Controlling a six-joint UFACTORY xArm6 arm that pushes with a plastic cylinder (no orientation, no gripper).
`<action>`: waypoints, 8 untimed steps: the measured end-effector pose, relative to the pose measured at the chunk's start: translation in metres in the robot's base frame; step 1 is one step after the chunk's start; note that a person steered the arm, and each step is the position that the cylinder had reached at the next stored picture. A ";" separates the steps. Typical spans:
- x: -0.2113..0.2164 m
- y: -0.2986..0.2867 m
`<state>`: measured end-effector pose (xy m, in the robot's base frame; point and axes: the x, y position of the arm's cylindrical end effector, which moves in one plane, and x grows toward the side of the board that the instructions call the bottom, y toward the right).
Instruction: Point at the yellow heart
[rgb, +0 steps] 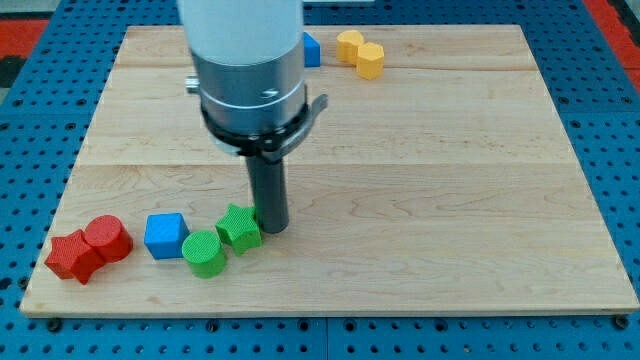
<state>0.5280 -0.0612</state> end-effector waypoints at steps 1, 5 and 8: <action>0.013 -0.028; -0.115 0.038; -0.203 0.142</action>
<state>0.3245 0.0811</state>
